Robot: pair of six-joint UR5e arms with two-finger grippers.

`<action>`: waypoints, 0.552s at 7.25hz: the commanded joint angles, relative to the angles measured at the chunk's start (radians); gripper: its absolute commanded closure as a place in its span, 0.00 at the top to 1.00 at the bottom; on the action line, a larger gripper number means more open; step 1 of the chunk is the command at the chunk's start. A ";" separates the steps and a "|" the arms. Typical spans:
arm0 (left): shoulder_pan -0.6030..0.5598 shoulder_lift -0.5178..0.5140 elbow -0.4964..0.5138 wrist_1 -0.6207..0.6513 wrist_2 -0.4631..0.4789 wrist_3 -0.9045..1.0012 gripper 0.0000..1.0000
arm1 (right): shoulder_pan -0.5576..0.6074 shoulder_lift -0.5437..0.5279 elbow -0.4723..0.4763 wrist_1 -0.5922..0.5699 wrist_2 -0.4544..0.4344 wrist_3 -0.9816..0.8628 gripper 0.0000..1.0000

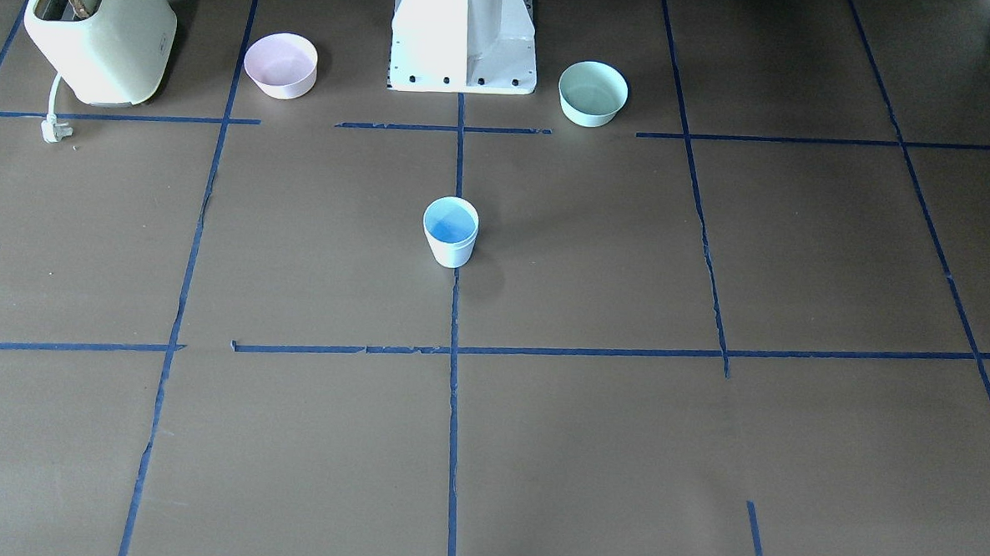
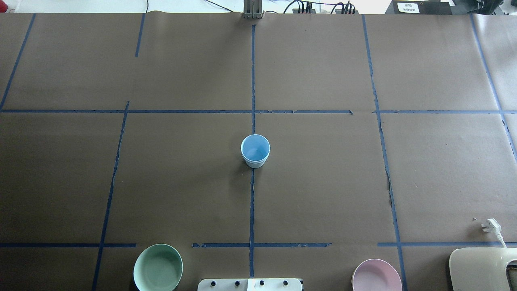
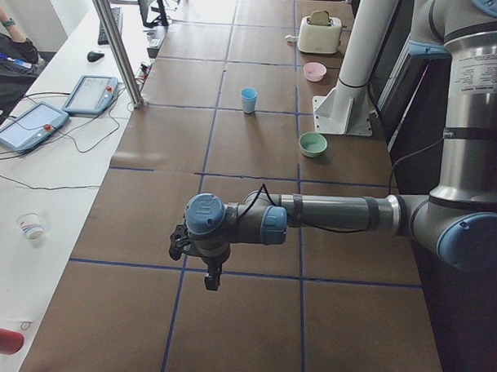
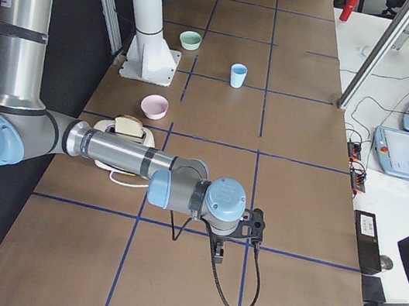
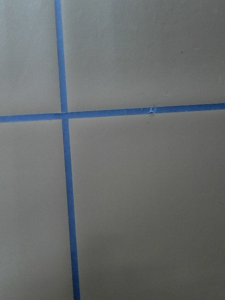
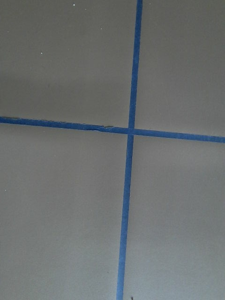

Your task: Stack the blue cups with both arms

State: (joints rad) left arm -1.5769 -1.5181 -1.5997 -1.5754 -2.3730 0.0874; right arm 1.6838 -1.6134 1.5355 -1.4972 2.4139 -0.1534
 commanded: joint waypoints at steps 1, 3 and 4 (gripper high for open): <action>0.000 -0.001 0.001 0.000 0.000 0.000 1.00 | 0.000 0.003 0.000 0.000 -0.009 0.000 1.00; 0.000 -0.001 0.001 0.000 0.000 0.000 1.00 | 0.000 0.004 0.000 0.000 -0.013 0.000 1.00; 0.000 -0.001 0.000 0.000 0.000 0.000 1.00 | 0.000 0.003 0.000 0.000 -0.012 0.000 1.00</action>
State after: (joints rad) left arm -1.5769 -1.5186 -1.5987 -1.5754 -2.3731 0.0875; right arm 1.6843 -1.6099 1.5355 -1.4972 2.4020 -0.1534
